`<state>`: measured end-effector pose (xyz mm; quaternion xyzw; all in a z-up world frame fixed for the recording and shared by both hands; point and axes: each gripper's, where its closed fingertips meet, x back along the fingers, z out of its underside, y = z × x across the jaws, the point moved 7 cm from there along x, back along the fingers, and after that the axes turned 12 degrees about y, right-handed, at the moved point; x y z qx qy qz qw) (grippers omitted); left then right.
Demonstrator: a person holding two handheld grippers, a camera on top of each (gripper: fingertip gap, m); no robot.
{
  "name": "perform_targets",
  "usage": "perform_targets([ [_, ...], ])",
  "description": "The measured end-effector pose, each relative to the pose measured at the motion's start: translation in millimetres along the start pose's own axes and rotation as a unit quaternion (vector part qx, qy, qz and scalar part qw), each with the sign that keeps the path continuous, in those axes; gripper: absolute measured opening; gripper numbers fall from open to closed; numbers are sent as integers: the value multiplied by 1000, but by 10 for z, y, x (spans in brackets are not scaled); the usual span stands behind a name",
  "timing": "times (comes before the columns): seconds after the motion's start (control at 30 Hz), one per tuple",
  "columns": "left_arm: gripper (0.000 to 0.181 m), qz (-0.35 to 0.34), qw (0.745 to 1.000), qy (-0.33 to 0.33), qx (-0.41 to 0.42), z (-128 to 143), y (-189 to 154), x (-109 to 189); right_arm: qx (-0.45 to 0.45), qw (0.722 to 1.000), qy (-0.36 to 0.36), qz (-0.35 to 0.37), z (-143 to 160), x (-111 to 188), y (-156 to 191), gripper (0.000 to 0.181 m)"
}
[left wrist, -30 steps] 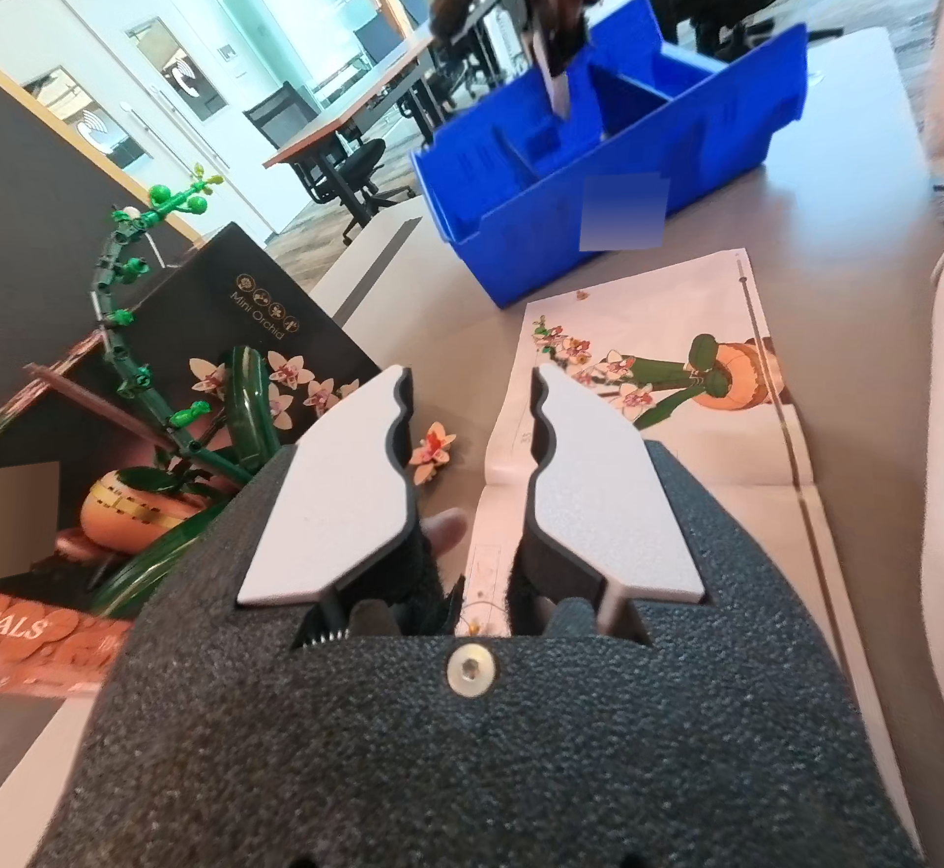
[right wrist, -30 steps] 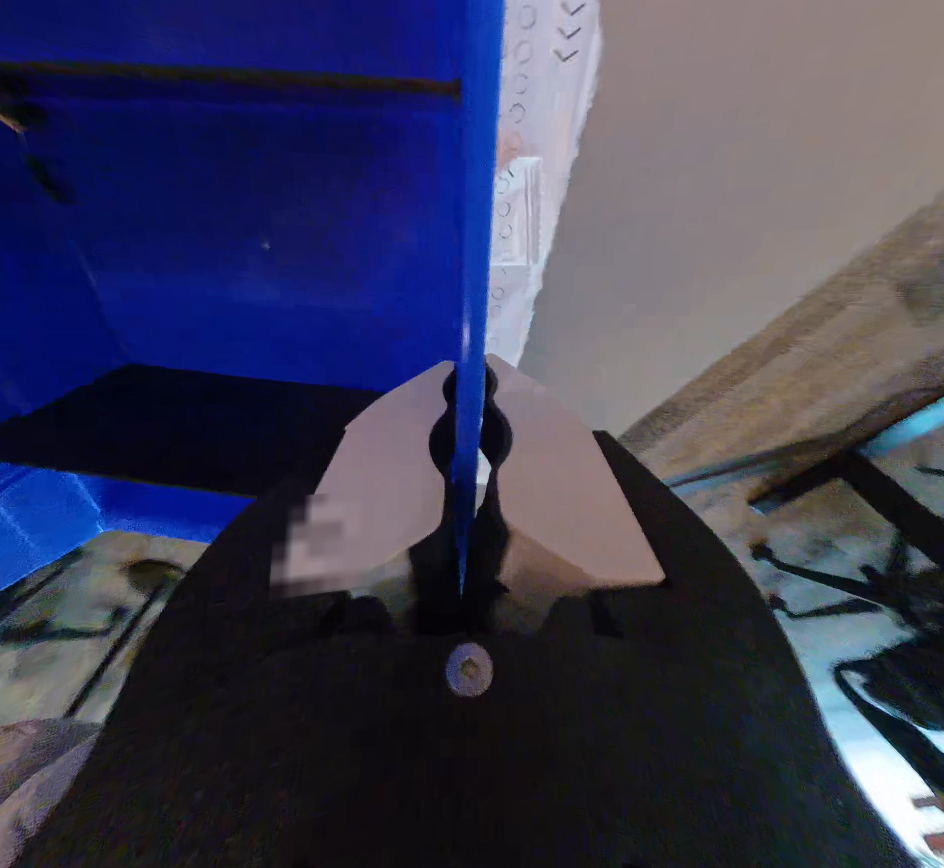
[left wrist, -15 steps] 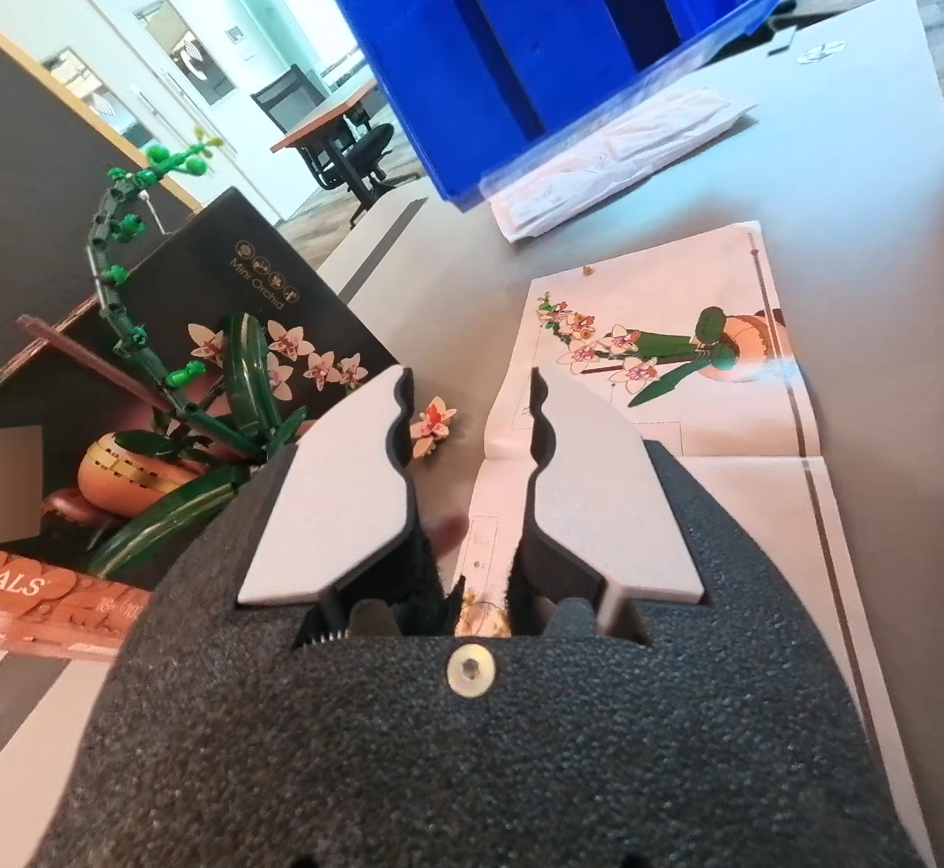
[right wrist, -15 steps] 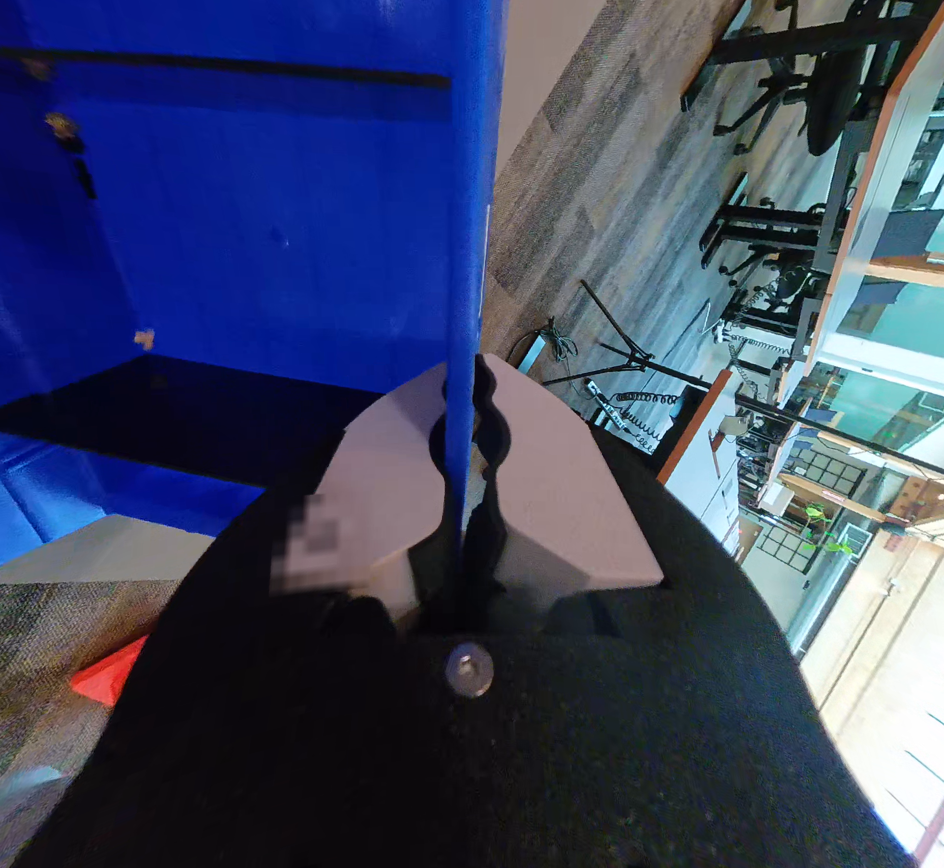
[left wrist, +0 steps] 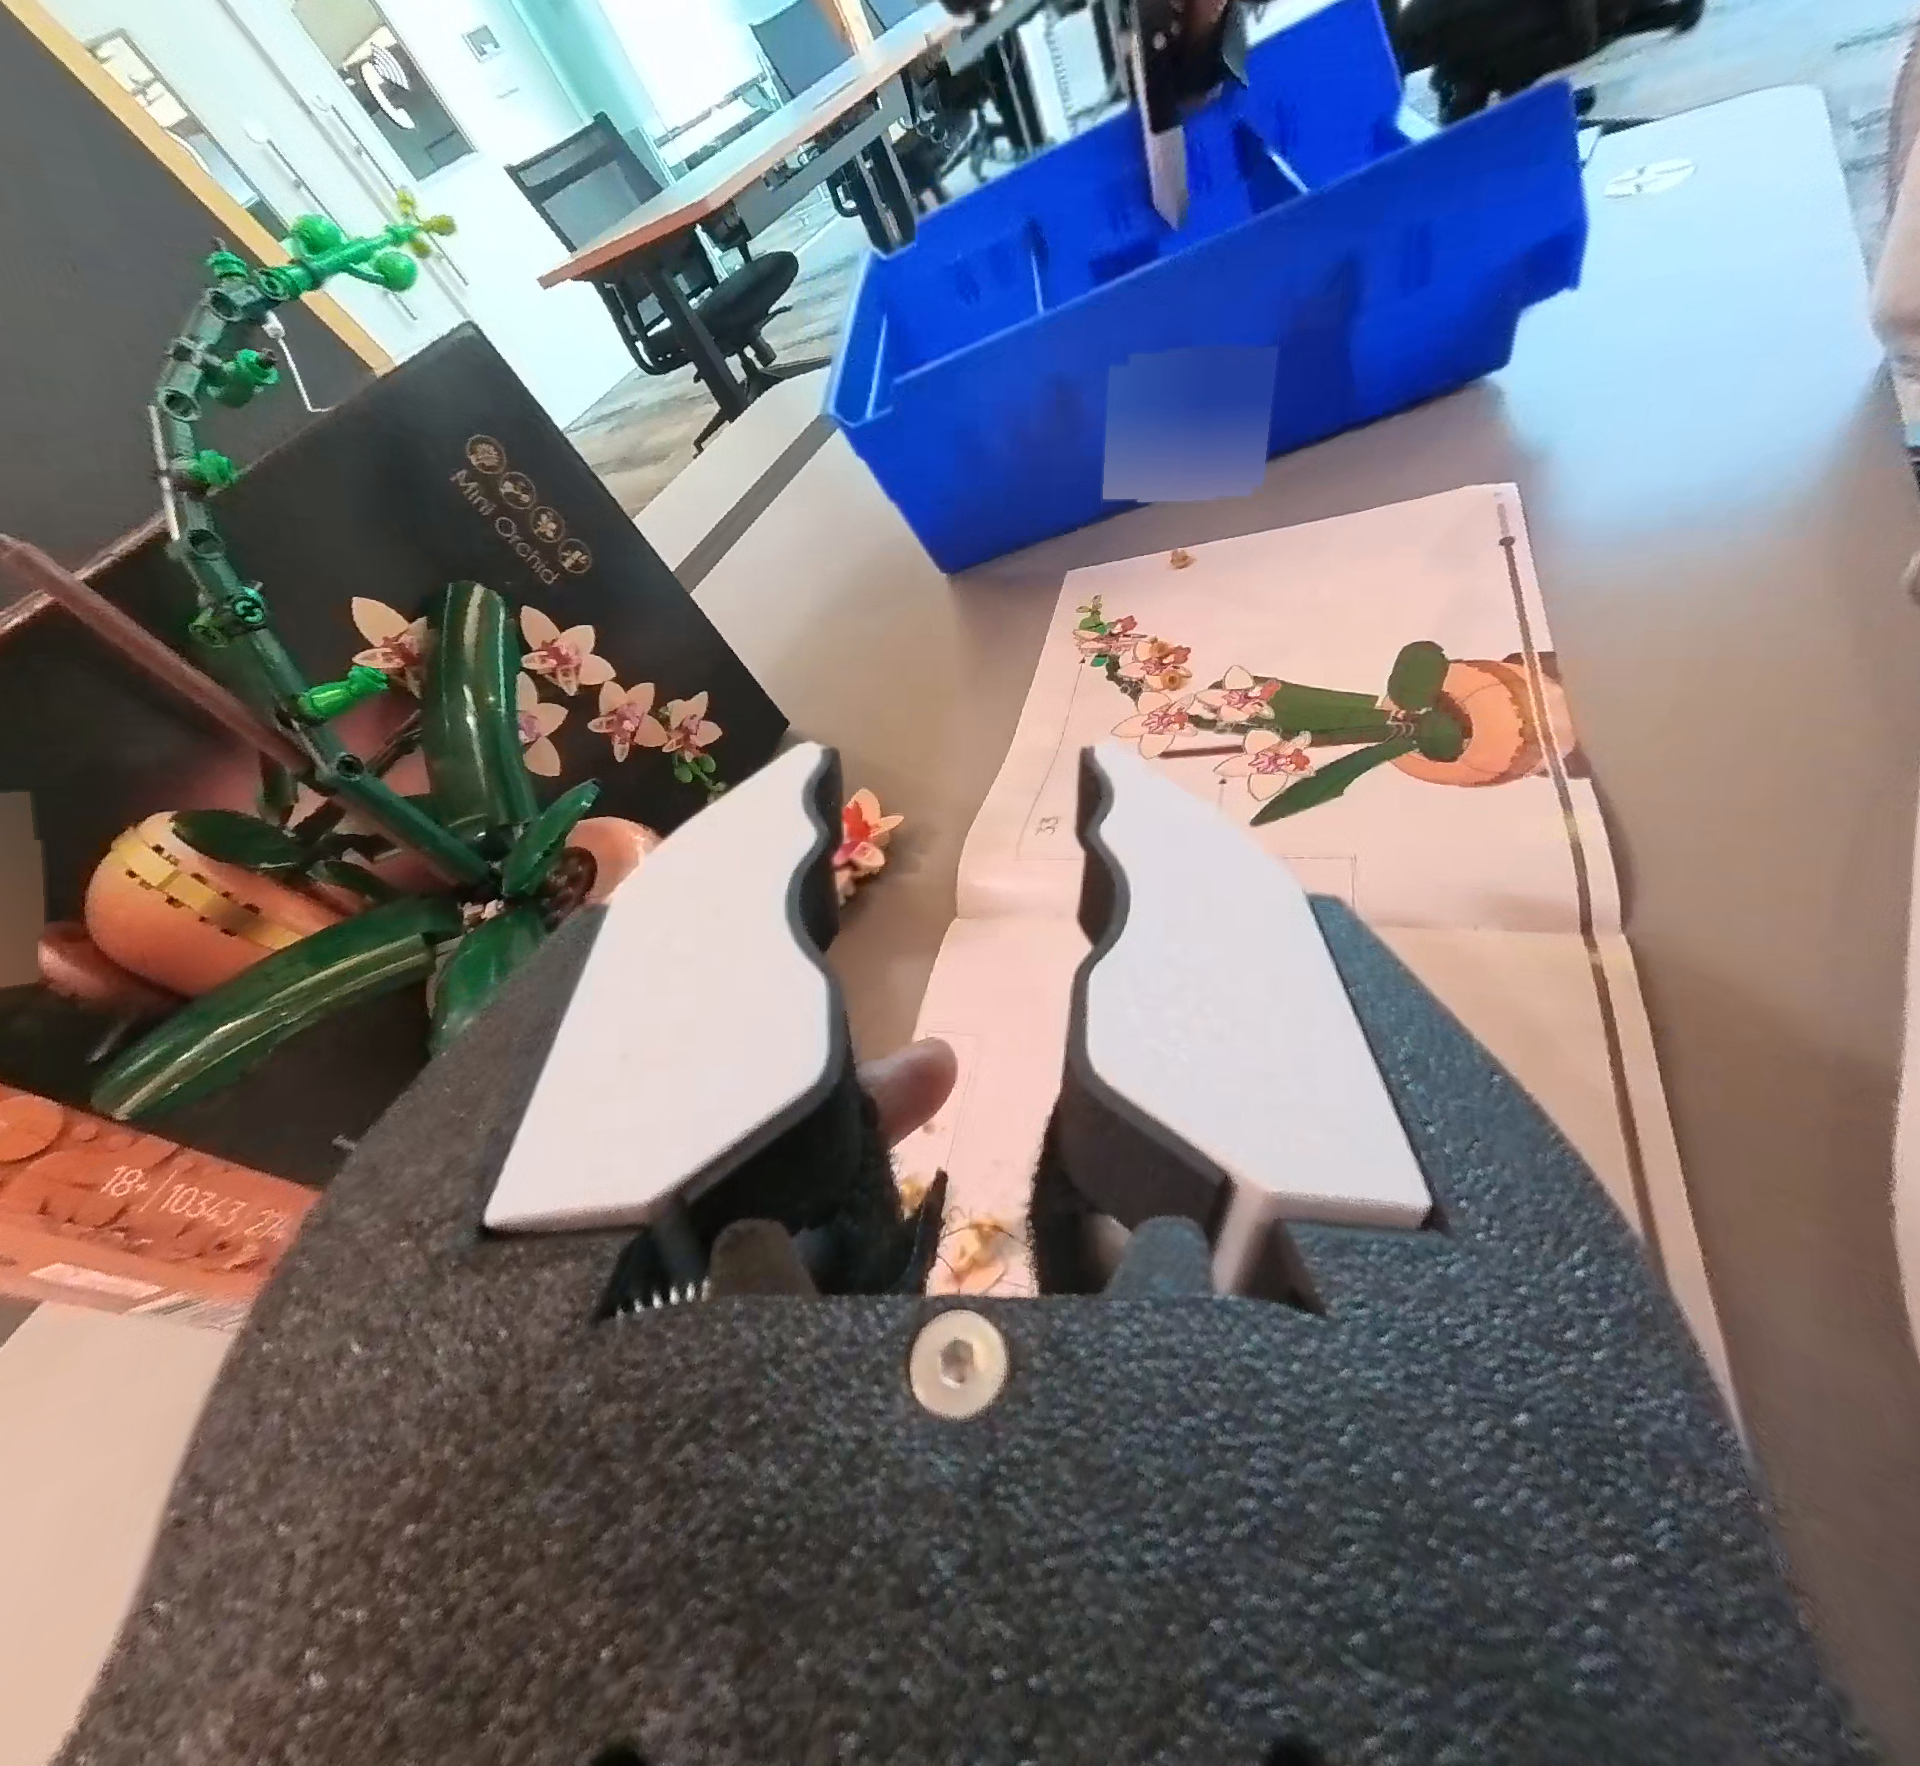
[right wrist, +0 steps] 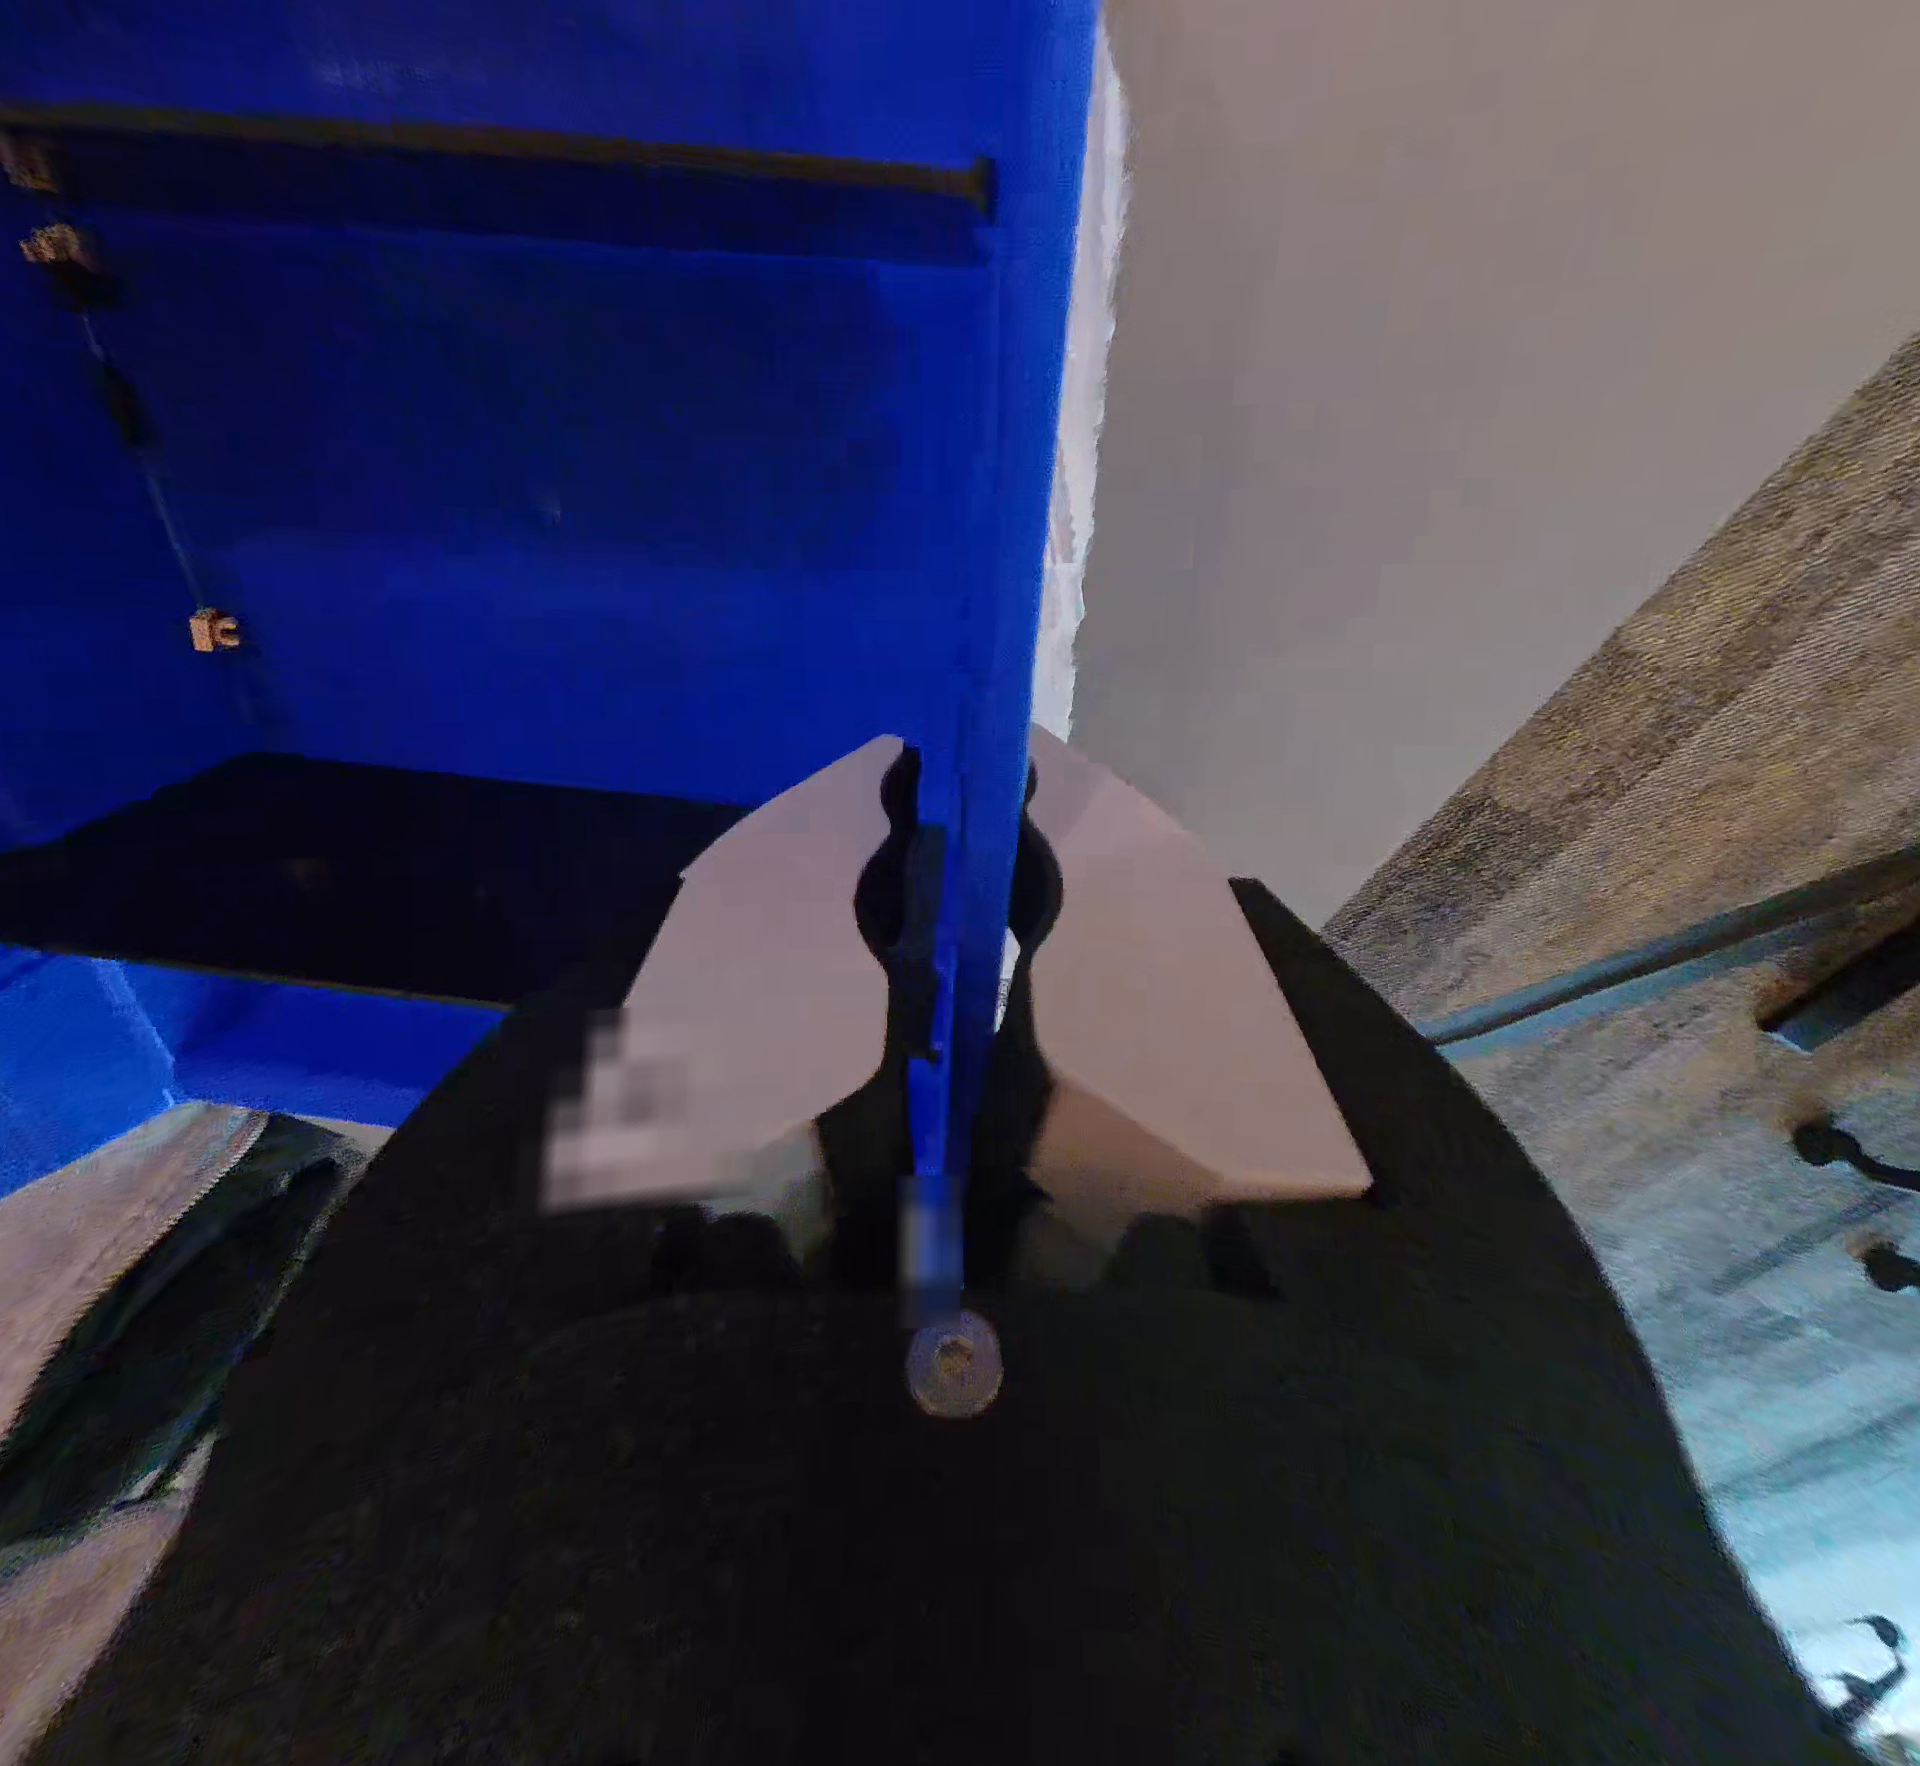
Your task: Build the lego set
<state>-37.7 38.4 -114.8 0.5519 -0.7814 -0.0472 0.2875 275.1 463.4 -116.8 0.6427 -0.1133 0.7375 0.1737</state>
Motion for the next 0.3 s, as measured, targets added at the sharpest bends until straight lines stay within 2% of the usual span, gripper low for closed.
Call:
perform_targets([
  [0.13, 44, 18, 1000, 5, -7, -44, -39, -106, -36, 995, -23, -92, 88, -82, 176, 46],
  [0.17, 44, 23, 1000, 7, -9, -61, -47, -136, -39, 994, -35, -95, 118, -58, 203, 60],
  [0.3, 43, 52, 999, -1, 5, -151, -77, -242, -31, 996, -87, 8, 319, 188, 185, 70],
])
